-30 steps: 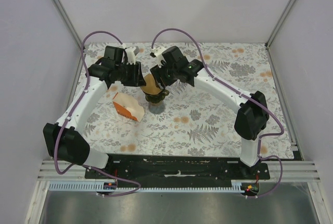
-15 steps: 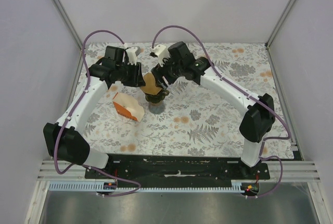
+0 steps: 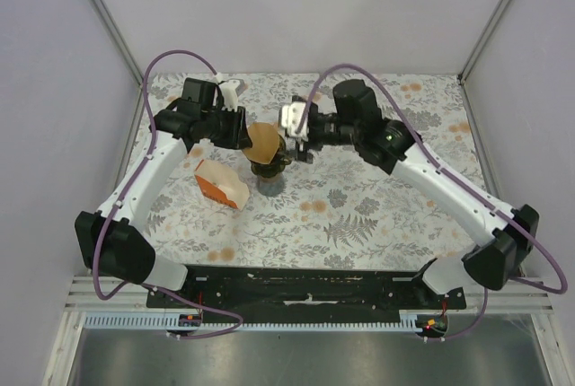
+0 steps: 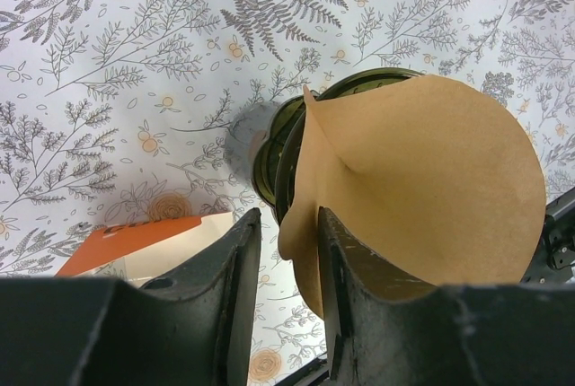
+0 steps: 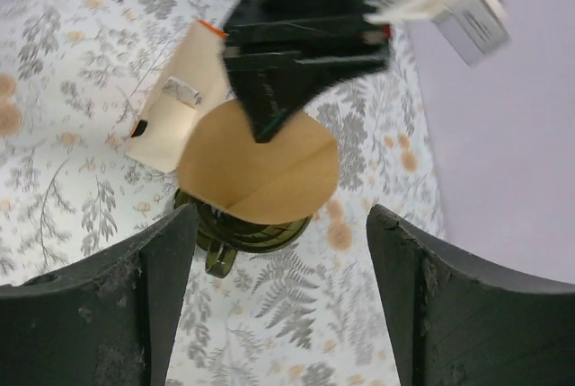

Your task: Place the coffee filter in the dripper

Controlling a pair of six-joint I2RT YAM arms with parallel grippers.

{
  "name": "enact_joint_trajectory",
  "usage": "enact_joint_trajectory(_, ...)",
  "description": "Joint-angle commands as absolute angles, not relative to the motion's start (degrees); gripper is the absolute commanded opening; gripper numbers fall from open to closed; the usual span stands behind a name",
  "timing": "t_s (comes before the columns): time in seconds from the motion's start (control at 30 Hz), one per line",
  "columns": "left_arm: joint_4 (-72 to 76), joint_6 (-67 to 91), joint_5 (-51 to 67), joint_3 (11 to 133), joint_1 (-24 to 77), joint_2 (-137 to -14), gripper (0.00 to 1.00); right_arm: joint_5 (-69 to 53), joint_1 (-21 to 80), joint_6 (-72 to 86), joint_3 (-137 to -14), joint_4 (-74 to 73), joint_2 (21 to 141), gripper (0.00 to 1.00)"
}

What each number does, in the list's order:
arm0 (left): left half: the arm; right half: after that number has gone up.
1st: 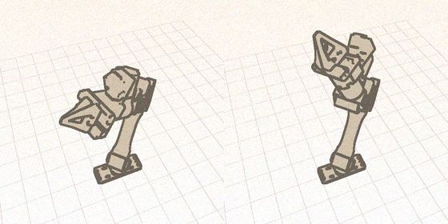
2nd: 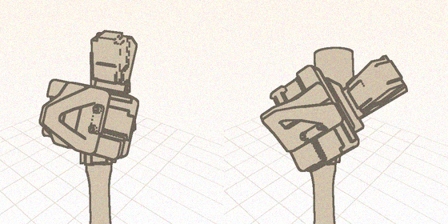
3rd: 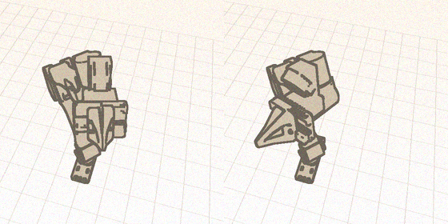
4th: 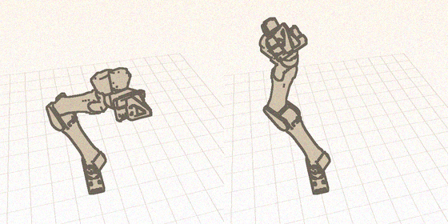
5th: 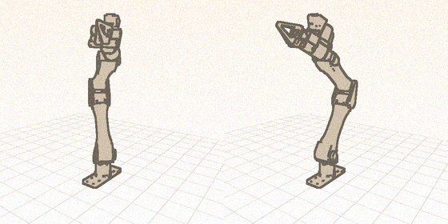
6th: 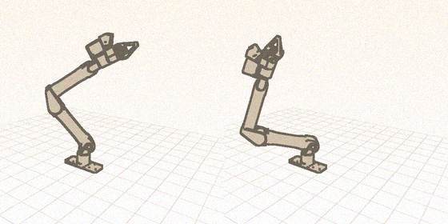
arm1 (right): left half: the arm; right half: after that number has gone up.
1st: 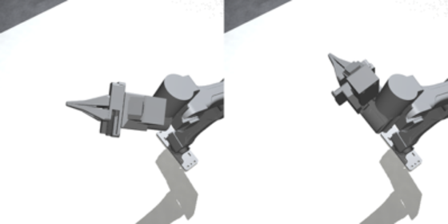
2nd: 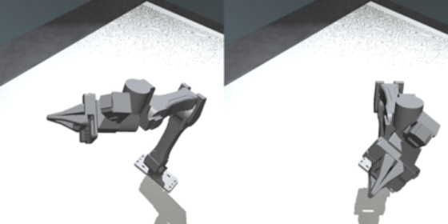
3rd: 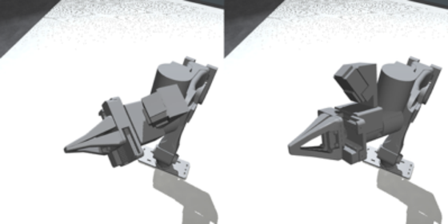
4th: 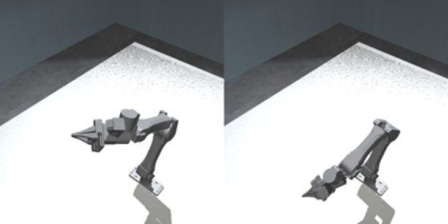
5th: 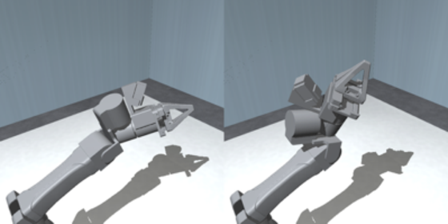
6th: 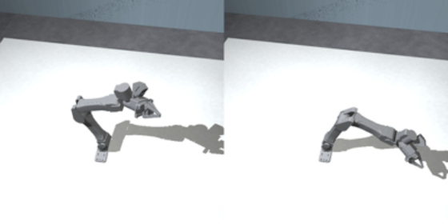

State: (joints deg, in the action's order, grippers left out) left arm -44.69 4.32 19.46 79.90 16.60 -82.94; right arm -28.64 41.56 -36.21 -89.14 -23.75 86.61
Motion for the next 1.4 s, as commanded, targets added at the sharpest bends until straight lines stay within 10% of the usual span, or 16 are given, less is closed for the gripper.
enact_joint_trajectory(0.0,-44.6,2.0,18.9,82.7,17.0,-83.7,0.38,-40.4,44.4,-66.5,-78.2,-18.1,81.9,0.83)
enact_joint_trajectory(0.33,-44.8,2.1,18.6,83.4,17.3,-84.5,0.37,-29.7,48.3,-73.3,-81.1,-23.1,89.3,0.76)
enact_joint_trajectory(0.93,-44.9,2.5,18.9,82.2,17.3,-84.6,0.35,-24.3,48.9,-72.0,-82.8,-27.0,94.7,0.15)
enact_joint_trajectory(1.37,-44.1,3.0,20.2,81.2,17.3,-85.0,0.32,-25.7,49.4,-69.9,-87.8,-27.4,99.7,0.38)
